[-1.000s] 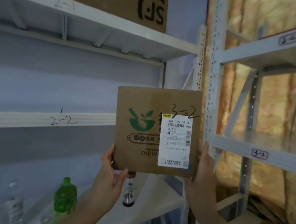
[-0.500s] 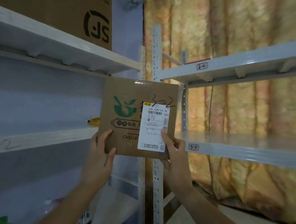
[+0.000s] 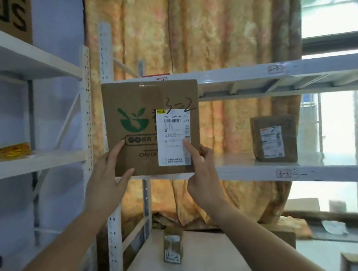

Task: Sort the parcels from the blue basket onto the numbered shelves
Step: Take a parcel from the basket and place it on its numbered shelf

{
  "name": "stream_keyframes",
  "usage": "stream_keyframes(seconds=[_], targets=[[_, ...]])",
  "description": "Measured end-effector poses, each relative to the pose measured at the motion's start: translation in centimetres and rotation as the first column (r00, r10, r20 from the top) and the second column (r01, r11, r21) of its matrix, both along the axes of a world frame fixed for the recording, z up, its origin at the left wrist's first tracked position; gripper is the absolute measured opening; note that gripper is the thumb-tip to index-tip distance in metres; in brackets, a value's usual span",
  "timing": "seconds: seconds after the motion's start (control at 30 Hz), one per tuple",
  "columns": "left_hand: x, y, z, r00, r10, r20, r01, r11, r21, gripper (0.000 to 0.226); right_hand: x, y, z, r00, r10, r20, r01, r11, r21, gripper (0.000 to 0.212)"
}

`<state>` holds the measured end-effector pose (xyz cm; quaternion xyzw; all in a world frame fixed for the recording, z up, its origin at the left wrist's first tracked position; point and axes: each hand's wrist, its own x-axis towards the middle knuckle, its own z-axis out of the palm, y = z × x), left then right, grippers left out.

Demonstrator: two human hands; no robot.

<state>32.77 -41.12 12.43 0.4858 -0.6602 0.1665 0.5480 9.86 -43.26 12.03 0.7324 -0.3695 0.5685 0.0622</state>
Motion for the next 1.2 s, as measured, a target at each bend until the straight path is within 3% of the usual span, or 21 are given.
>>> stream_keyframes(seconds=[0.3,0.53,0.73,0.9,1.03,1.2], targets=[[-1.3,-6.2,0.9,0.998,-0.062,0.03,0.061,0.998,0.01,0.075,-0.3,-6.3,0.3,0.998,-0.008,0.064,0.009,1.0,-0.022,0.085],[0.6,-13.2,2.0,0.995,0.028,0.1,-0.029,0.999,0.013,0.09,2.0,-14.5,1.5,0.997,0.06,0.052,-0.055,0.995,-0.078,0.09],[1.1,-19.6,1.5,1.0,-0.008,0.009,0.007,0.998,0.063,0.085,2.7,-21.2,1.1,0.996,0.087,-0.001,-0.087,0.995,-0.041,0.088],[1.4,-23.4,0.1,0.986,-0.084,-0.147,0.1,0.99,0.101,0.064,4.0,-26.3,-0.2,0.993,0.117,-0.034,-0.114,0.991,0.072,0.086],[2.6,-26.7,-0.2,0.982,-0.113,-0.152,0.138,0.977,0.165,0.043,5.7,-28.9,-0.1,0.994,0.015,-0.104,0.001,0.989,0.148,0.073],[3.5,-31.1,-0.6,0.973,-0.176,-0.147,0.201,0.964,0.172,0.047,6.9,-30.6,0.3,0.938,-0.157,-0.308,0.252,0.921,0.299,0.074]])
